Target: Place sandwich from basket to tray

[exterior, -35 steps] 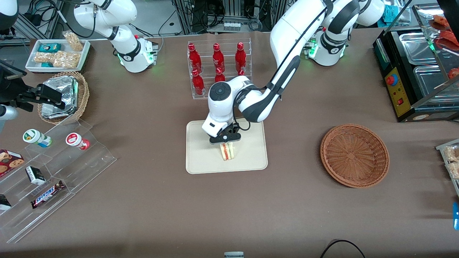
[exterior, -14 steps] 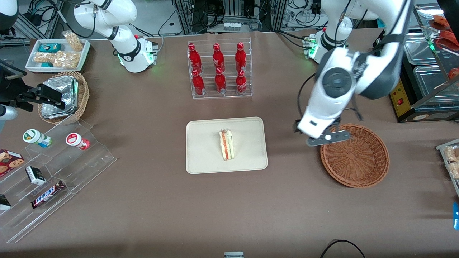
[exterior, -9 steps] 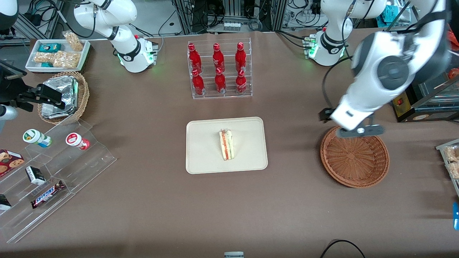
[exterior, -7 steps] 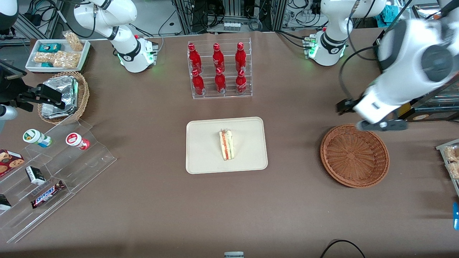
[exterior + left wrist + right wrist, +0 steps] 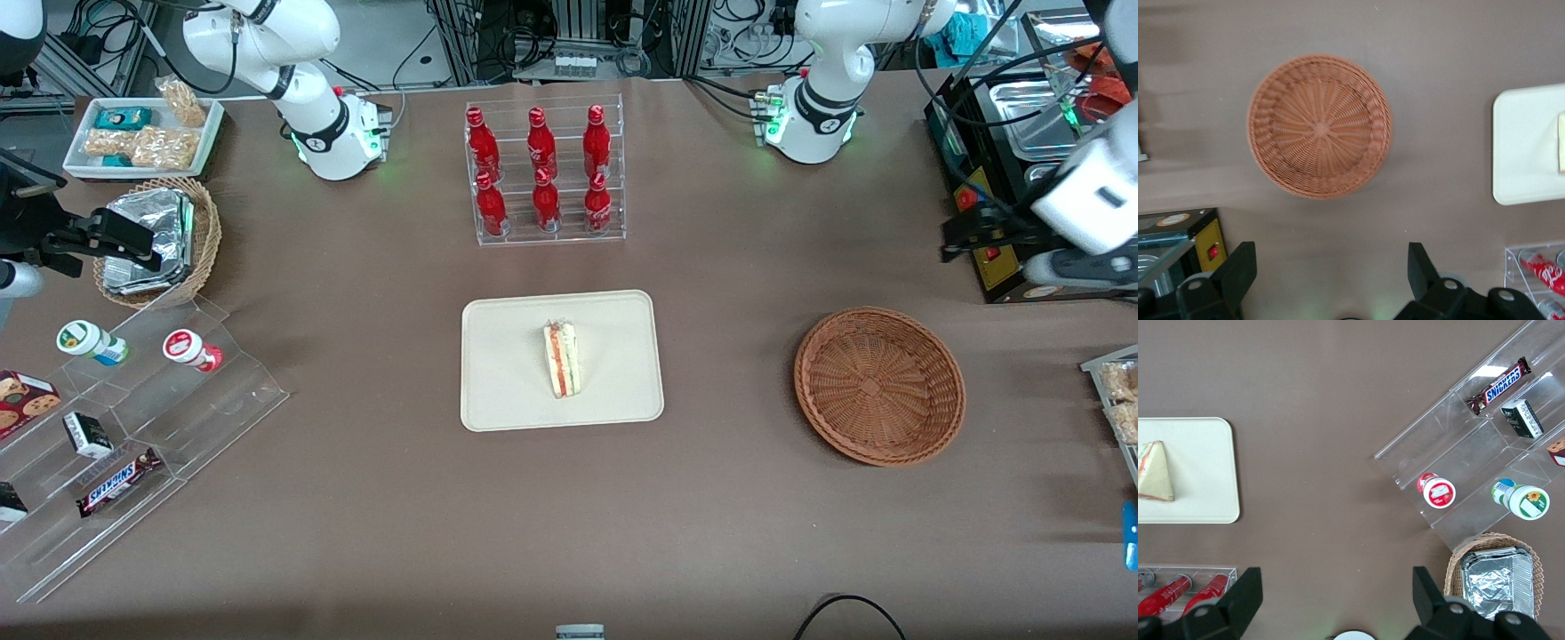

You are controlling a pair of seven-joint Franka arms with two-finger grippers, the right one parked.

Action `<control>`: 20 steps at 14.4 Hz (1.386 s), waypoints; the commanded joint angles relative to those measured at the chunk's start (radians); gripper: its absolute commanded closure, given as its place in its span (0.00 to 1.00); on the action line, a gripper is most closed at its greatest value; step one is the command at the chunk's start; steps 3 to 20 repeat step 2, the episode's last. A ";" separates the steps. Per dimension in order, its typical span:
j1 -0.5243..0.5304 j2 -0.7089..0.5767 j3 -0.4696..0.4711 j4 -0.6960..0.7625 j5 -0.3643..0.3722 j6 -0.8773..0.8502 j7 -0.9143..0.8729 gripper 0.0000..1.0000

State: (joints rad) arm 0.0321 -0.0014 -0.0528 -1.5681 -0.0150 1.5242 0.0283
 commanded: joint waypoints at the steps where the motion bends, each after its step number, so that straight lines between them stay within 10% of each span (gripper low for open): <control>1: -0.001 0.008 0.022 0.030 -0.005 -0.013 0.015 0.00; 20: -0.001 0.006 0.025 0.030 -0.005 -0.015 0.015 0.00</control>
